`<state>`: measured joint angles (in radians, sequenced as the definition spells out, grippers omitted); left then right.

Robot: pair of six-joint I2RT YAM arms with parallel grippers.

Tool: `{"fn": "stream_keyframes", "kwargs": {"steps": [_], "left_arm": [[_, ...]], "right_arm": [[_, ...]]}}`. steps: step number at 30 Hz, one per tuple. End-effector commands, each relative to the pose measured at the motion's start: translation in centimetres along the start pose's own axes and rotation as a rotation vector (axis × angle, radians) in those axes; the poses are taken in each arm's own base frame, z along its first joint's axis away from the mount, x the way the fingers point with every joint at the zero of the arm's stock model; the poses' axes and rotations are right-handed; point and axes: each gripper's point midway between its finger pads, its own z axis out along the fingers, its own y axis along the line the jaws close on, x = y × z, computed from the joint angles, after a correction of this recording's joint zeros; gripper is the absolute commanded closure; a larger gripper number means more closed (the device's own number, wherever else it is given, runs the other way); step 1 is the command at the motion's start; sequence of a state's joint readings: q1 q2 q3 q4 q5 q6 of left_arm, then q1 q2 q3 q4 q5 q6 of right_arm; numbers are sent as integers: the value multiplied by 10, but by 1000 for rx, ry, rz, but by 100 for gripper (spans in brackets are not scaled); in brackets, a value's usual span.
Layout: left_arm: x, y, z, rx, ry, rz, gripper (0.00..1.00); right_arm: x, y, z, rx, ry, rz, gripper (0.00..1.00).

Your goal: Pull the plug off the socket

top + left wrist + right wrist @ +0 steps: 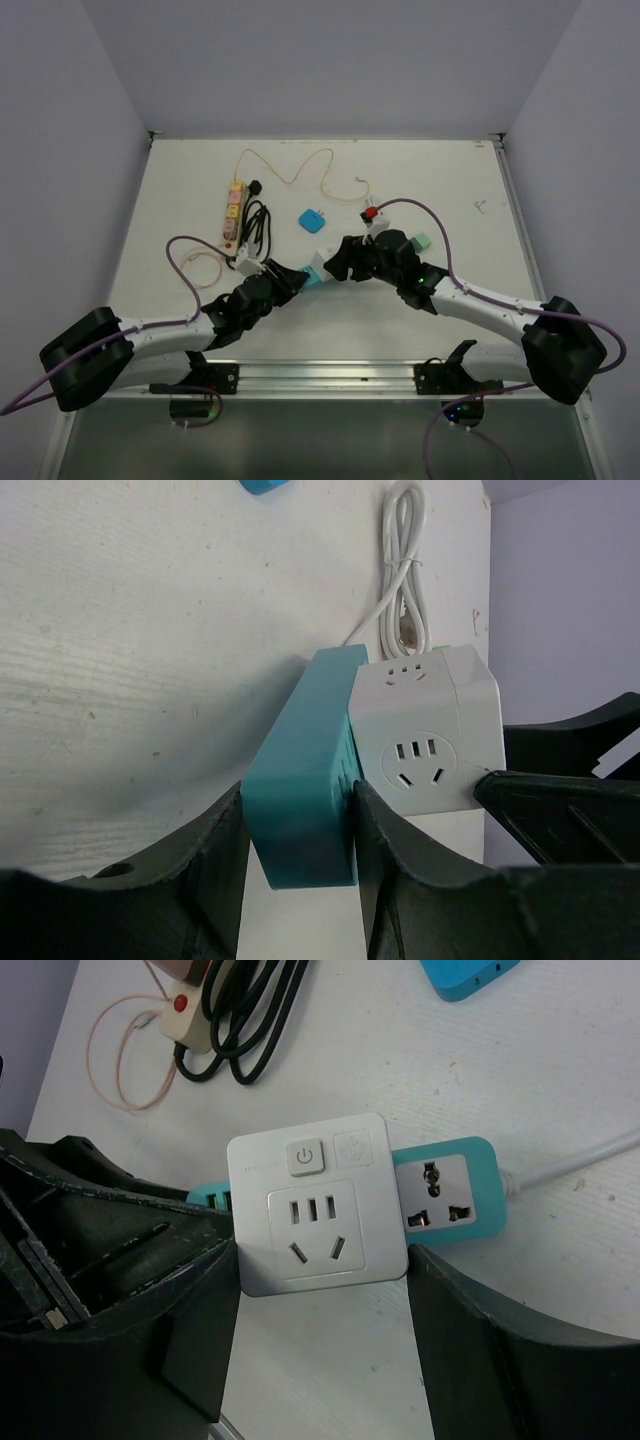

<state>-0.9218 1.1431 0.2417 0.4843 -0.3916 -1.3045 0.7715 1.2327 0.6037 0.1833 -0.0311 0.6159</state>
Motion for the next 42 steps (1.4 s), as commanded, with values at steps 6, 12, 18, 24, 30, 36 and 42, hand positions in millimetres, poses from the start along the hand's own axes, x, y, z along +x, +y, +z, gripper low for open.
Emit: {"fn": "stream_keyframes", "kwargs": {"steps": [6,12,18,24,30,36,42], "left_arm": [[-10,-33,-10,106,-12,65,100],[-14,-32,-14,104,-23,124,100],[-15,-33,-16,112,-23,151,100],[-15,-35,-15,116,-18,173,100],[-24,-16,-9,-15,-54,278,100],[-32,29,-9,-273,-52,448,100],[-31,55,-13,-448,-64,608,100]], "right_arm": [[-15,25,12,-73,35,-88,15],[-12,31,15,-93,77,-116,9],[-6,32,19,-111,117,-139,10],[-2,31,23,-113,138,-148,29],[-6,34,16,-115,132,-152,94],[-22,40,5,-100,99,-143,100],[-31,36,-5,-5,133,-91,100]]}}
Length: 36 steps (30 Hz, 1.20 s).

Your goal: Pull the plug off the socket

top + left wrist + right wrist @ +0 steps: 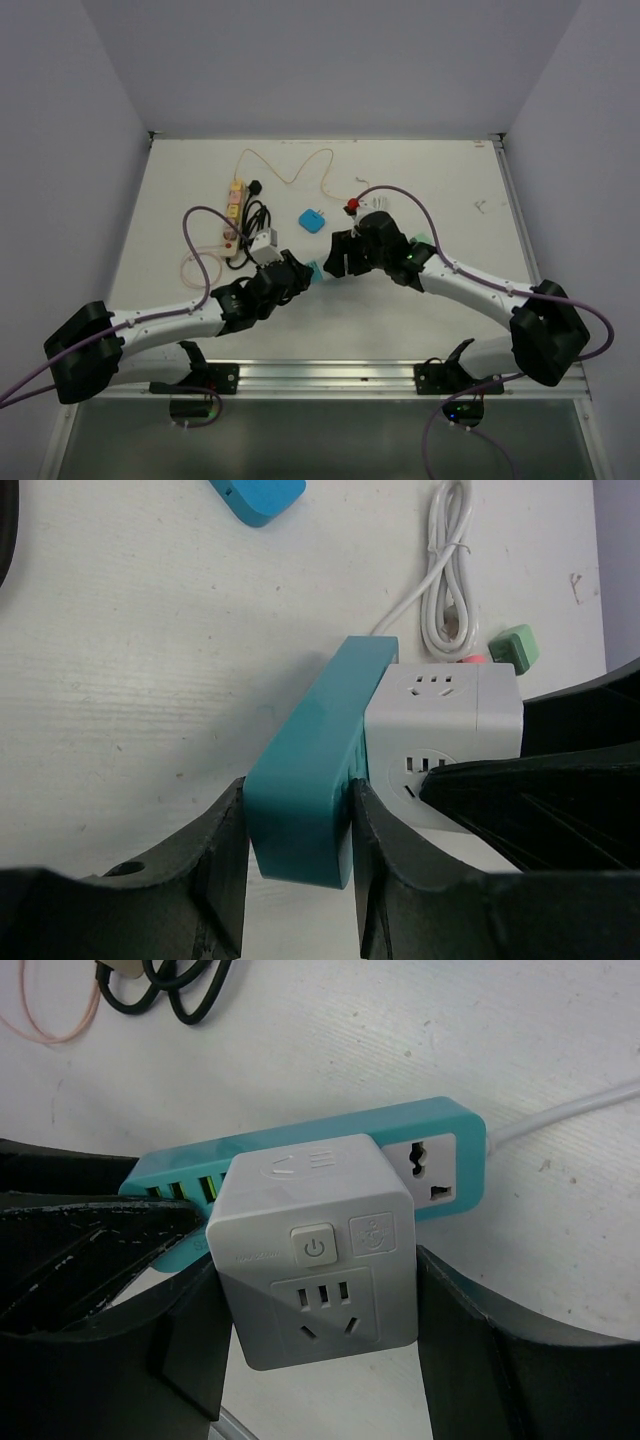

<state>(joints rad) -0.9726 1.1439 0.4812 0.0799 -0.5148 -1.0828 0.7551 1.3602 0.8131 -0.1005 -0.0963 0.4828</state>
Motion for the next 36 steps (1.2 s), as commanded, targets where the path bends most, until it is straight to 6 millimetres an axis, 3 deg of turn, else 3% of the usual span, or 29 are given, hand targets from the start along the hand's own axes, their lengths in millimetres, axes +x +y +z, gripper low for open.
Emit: {"fn": "stream_keyframes", "kwargs": {"steps": [1,14,23,31,36], "left_arm": [[0,62,-1,-299,-32,301,100],[17,85,1,-403,15,351,100],[18,105,2,-477,37,369,100],[20,115,3,-514,66,347,100],[17,125,3,-522,71,310,100]], "right_arm": [[-40,34,-25,-52,-65,22,100],[-58,27,-55,20,-88,47,100],[-70,15,-76,10,-108,99,100],[-88,18,-93,-84,-271,84,100],[-82,13,-93,-101,-303,73,100]]}}
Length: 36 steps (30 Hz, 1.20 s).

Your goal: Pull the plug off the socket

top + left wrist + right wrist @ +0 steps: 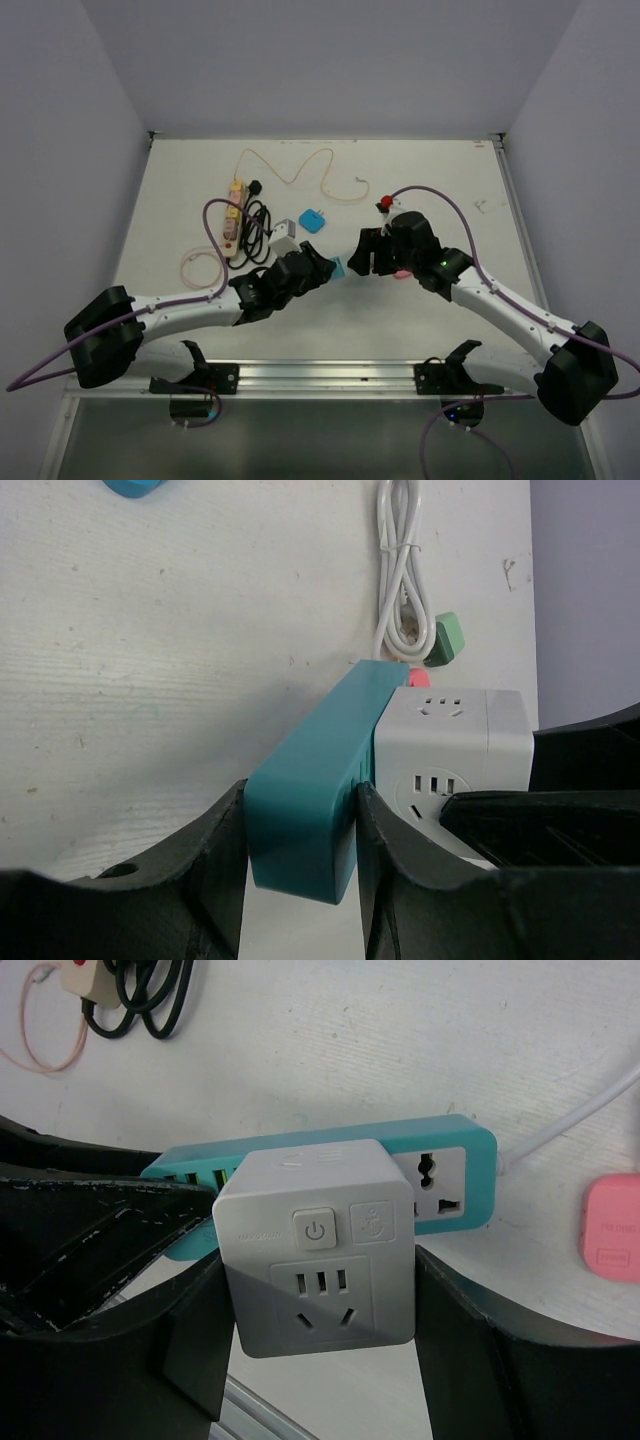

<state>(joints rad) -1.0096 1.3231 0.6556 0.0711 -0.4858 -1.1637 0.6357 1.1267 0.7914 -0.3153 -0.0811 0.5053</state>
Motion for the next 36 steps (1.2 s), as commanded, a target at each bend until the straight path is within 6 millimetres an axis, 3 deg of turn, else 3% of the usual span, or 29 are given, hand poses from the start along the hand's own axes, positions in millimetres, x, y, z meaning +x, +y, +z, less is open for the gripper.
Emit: {"fn": "stream_keyframes", "kwargs": {"steps": [1,10,11,12,14,17,26,30,36], "left_arm": [[-4,173,-20,-555,2,342,100],[-5,176,-21,-551,9,327,100],[-5,175,-21,-547,8,322,100],[-5,173,-20,-541,10,320,100],[-5,168,-18,-523,7,322,100],[-4,155,-18,-511,-2,349,100],[3,126,-11,-471,3,378,100],[5,125,-10,-468,7,372,100],[-3,148,-17,-528,-8,374,100]], "right_arm": [[-62,46,-33,-197,-226,-14,100],[-62,51,-29,-247,-250,-17,100],[-59,41,-23,-187,-229,-3,100],[-69,40,-25,-156,-236,1,100],[-62,23,-14,-53,-172,-1,100],[-65,21,-9,-22,-153,10,100],[-76,51,6,-30,-118,-48,100],[-78,55,10,-20,-115,-68,100],[-82,48,-2,-26,-146,-34,100]]}}
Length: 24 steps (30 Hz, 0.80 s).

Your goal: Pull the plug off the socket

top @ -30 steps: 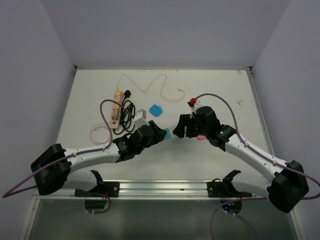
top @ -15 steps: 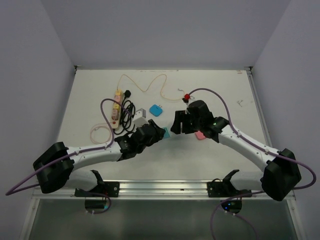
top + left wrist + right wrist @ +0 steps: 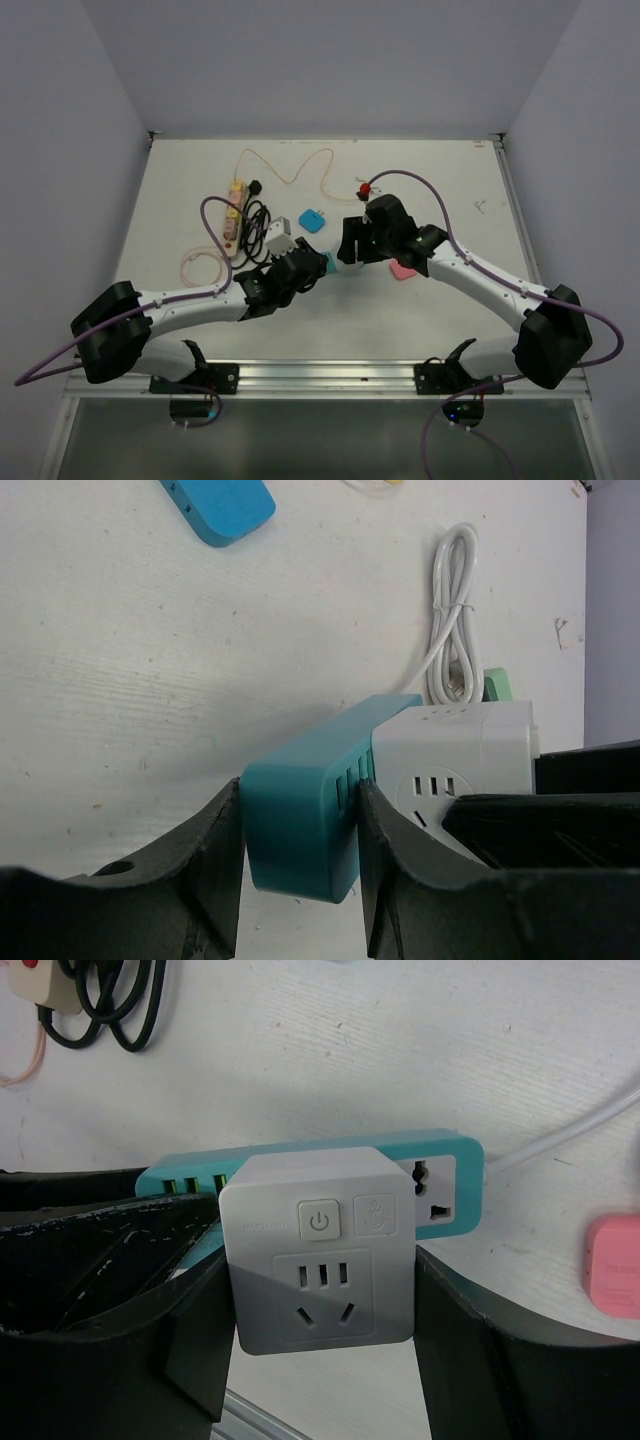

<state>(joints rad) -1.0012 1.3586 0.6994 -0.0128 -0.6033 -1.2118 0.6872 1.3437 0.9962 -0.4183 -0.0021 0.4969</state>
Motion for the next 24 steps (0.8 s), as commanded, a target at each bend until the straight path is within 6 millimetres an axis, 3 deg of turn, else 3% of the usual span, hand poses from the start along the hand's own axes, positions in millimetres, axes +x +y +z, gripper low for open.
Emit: {"fn": "stream_keyframes", "kwargs": {"steps": [1,6,9,16,24], "left_arm": [[9,136,-11,-398,49,396,100],[9,149,-12,-390,63,375,100],[9,150,-10,-381,68,362,100],[11,140,-7,-342,80,341,100],[15,106,-9,-206,109,274,100]], "right_arm": [[-70,31,-42,-126,-236,25,100],[-78,10,-57,-239,-278,154,100],[-75,11,-59,-279,-283,164,100],[-75,17,-50,-295,-262,144,100],[-80,27,-40,-283,-244,104,100]]}}
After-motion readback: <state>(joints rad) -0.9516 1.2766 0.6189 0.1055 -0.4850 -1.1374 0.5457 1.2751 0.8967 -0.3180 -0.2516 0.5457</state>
